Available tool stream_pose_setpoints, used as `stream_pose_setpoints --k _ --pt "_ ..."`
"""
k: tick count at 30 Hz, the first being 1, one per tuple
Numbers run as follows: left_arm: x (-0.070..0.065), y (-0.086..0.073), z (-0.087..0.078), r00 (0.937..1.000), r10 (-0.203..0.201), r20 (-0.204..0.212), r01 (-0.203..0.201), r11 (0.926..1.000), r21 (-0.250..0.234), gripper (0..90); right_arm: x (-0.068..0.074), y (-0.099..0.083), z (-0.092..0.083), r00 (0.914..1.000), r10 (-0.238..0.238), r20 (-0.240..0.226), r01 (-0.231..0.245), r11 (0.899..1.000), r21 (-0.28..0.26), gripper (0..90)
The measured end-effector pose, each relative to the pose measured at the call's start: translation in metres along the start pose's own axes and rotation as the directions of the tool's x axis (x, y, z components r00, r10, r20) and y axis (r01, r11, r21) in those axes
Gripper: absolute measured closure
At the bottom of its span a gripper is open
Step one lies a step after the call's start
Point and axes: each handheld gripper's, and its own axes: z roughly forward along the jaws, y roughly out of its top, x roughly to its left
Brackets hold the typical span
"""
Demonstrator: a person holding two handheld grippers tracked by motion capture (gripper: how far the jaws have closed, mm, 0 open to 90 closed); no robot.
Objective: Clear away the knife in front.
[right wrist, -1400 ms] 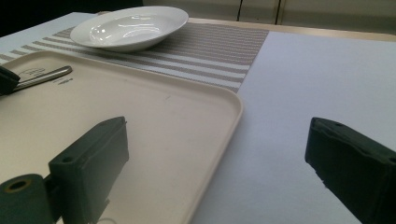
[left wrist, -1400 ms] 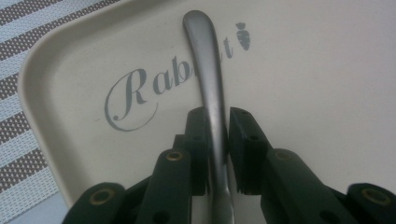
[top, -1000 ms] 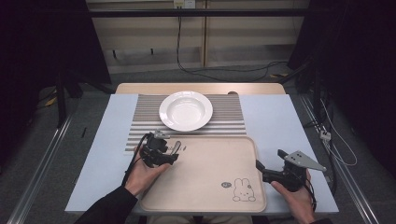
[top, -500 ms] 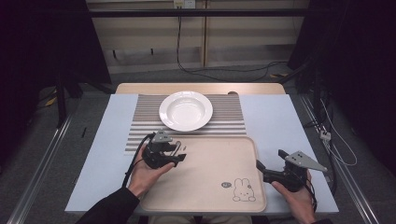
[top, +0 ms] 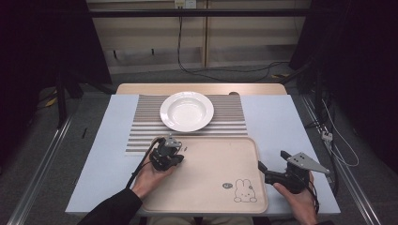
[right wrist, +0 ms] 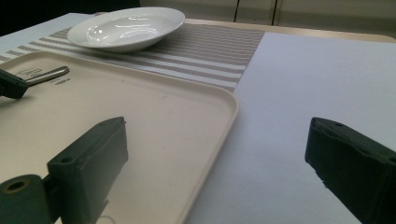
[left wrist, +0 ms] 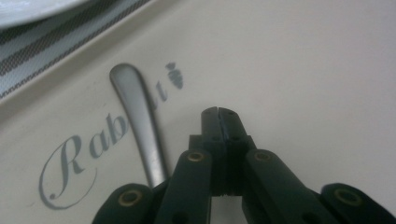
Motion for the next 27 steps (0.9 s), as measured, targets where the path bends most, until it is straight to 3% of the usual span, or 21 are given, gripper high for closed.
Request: stream_pose_setpoints --k 6,8,20,27 --pt "0.004 0.0 -0.003 0.9991 -0.014 -0.04 0.014 0.9997 0.018 90.0 0.0 0.0 0.001 1.0 0.001 -0.004 -0.001 1.0 -0.001 5.8" --pt "0.007 -0.002 -0.004 0.9993 -0.023 -0.03 0.024 0.9996 0.016 90.0 0.0 0.0 0.001 1.0 -0.001 -0.004 0.001 1.0 0.0 5.8" --pt "0.012 -0.005 -0.007 0.9966 -0.042 -0.072 0.043 0.9989 0.02 90.0 0.0 0.001 0.001 1.0 0.0 -0.006 0.0 1.0 0.001 5.9" --pt "0.018 -0.008 -0.011 0.9959 -0.053 -0.074 0.055 0.9981 0.029 90.0 0.0 0.001 0.002 1.0 0.002 -0.008 -0.002 1.0 0.003 5.9"
